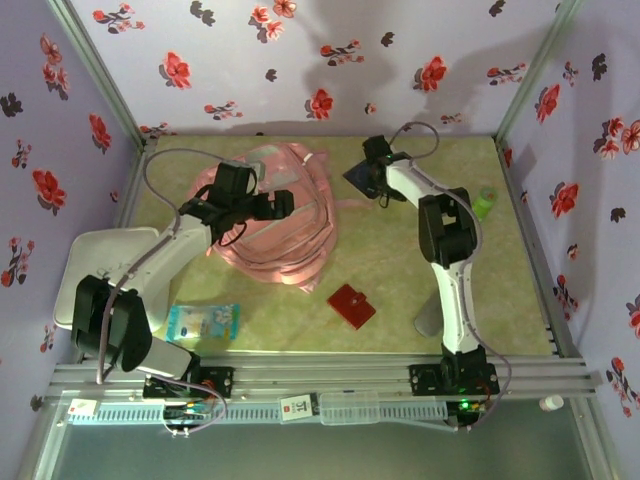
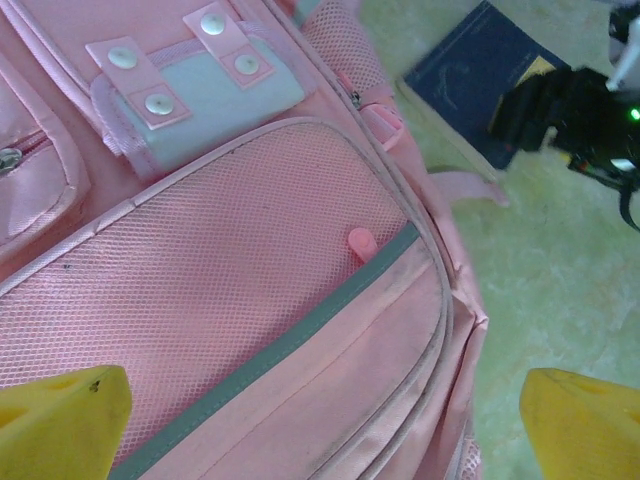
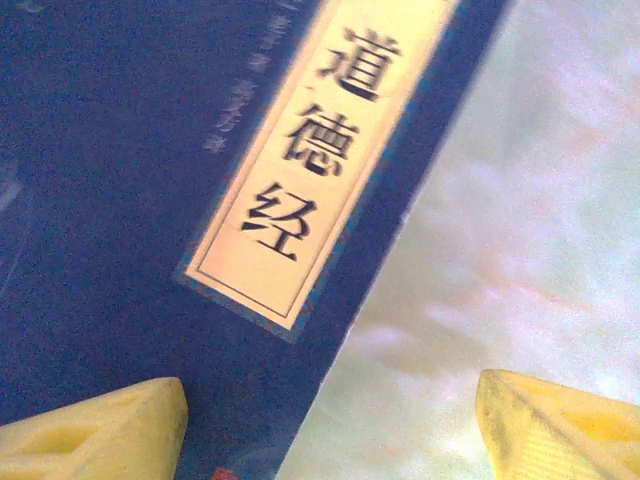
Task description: Pack books, pencil case, and school supplies into a backpack
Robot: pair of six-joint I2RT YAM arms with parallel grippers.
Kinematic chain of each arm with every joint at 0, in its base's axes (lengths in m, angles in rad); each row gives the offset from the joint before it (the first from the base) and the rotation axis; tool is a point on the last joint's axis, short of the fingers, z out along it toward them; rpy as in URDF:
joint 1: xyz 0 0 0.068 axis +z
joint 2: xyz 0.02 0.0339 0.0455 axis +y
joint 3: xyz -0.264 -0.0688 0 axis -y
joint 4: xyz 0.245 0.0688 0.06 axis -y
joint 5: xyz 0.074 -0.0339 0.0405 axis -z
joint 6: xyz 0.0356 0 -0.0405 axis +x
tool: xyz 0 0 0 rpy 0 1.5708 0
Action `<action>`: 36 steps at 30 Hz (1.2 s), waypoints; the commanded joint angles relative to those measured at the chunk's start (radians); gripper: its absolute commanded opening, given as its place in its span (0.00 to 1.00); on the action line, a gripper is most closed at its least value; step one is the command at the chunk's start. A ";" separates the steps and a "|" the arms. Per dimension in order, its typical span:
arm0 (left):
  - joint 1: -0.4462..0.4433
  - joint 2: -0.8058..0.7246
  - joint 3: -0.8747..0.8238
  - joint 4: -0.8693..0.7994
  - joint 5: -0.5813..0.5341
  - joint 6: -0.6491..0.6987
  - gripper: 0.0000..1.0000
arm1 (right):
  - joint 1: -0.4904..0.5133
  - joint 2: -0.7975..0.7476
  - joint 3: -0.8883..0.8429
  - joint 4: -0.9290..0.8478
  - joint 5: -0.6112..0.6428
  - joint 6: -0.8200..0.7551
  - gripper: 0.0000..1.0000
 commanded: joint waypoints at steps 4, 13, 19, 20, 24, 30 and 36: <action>-0.001 0.041 0.057 -0.007 0.046 -0.009 1.00 | -0.040 -0.216 -0.357 -0.017 0.018 -0.065 0.76; -0.022 0.136 0.143 -0.018 0.068 -0.014 1.00 | -0.065 -0.502 -0.652 0.021 0.077 -0.105 0.76; -0.047 0.251 0.271 -0.087 0.074 -0.028 1.00 | -0.065 -0.453 -0.513 0.120 -0.077 -0.115 0.77; -0.053 0.261 0.285 -0.090 0.075 -0.030 1.00 | -0.065 -0.416 -0.470 0.117 -0.090 -0.114 0.76; -0.070 0.292 0.327 -0.116 0.088 -0.033 1.00 | -0.064 -0.291 -0.335 0.077 -0.102 -0.120 0.68; -0.098 0.341 0.369 -0.132 0.145 -0.043 1.00 | -0.064 -0.205 -0.268 0.063 -0.214 -0.153 0.63; -0.135 0.398 0.417 -0.133 0.179 -0.062 1.00 | -0.063 -0.219 -0.368 0.095 -0.330 -0.159 0.63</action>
